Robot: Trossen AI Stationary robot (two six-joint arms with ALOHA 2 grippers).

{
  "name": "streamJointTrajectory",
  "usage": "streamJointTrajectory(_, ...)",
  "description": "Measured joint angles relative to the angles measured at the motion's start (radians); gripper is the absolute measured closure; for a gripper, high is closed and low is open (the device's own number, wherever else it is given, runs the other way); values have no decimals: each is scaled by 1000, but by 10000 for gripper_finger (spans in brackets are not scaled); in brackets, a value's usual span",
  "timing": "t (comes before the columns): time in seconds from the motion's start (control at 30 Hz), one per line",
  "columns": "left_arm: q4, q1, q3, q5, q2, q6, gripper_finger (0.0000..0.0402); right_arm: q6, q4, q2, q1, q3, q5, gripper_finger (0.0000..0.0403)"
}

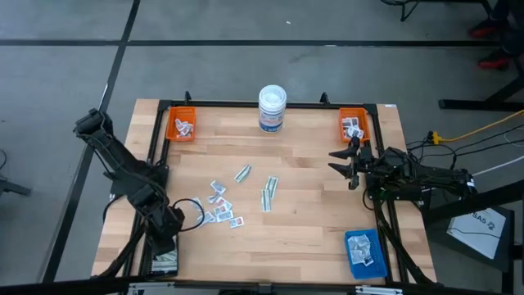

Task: Pick & Place First Aid Supplies
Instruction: Put the green bandage pack into the black bin

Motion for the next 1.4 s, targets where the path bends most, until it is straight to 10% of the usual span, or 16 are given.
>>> streamJointTrajectory(0.83, 104, -232, 0, -183, 0, -412, 347, 0, 0, 0, 0, 0, 0, 212)
streamJointTrajectory(1.4, 134, -181, 0, -298, 0, -170, 280, 0, 0, 0, 0, 0, 0, 212)
